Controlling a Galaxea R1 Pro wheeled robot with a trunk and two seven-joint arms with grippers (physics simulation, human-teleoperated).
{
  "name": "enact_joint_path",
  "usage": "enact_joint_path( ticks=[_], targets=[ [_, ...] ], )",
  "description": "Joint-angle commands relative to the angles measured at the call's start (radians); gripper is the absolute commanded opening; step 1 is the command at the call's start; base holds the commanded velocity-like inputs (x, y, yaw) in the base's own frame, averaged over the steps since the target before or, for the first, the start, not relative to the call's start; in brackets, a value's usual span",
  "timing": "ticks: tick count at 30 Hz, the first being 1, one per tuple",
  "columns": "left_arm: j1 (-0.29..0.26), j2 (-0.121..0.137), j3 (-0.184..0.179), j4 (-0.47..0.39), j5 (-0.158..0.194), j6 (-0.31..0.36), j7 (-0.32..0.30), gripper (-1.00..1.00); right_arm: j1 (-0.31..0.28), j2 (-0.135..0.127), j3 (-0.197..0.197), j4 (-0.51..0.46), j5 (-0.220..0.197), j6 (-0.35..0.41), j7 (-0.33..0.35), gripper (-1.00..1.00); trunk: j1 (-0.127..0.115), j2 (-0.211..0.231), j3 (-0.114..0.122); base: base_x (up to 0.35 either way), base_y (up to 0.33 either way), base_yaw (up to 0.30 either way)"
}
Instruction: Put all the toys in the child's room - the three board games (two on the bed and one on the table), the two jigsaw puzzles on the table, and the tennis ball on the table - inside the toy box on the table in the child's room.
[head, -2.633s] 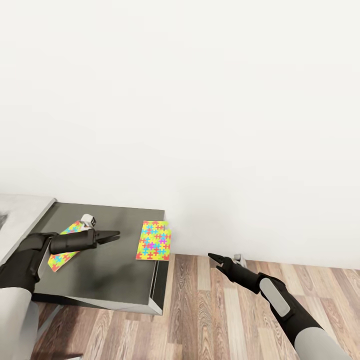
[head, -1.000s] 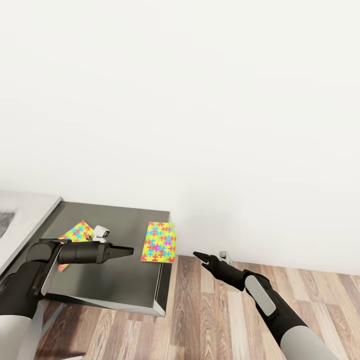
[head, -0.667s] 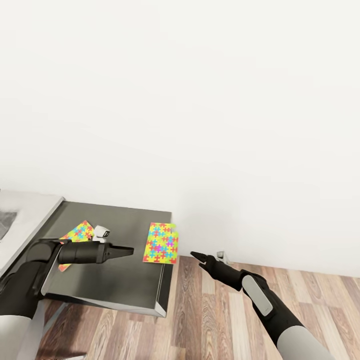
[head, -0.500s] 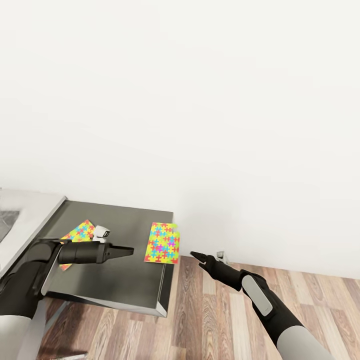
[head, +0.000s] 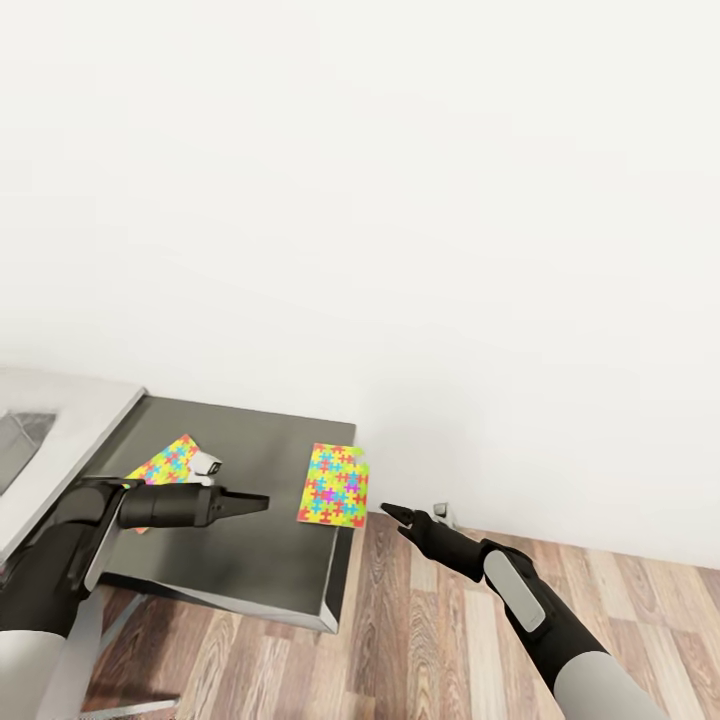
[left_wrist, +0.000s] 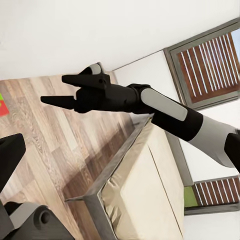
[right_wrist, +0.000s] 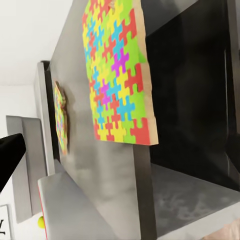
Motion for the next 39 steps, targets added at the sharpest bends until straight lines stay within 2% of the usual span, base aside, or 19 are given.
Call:
enact_joint_path(
  ticks=[1,26,39],
  targets=[
    [-0.001,-0.001,0.000,0.000,-0.001,0.011,-0.004,1.00,-0.001,-0.001,0.002,0.000,-0.006,0.003,0.000,1.00,0.001,-0.002,-0.002,0.000,0.000,0.089],
    [-0.001,-0.017,-0.002,0.001,-0.003,0.009,-0.004,1.00,-0.001,-0.001,0.002,0.000,-0.006,0.003,0.000,1.00,0.001,-0.002,-0.002,0.031,0.000,0.102],
    [-0.001,-0.021,-0.002,0.002,-0.005,0.009,-0.004,1.00,-0.001,-0.009,0.002,0.000,-0.006,0.004,0.001,1.00,0.001,-0.002,-0.002,0.002,-0.036,0.016]
  ],
)
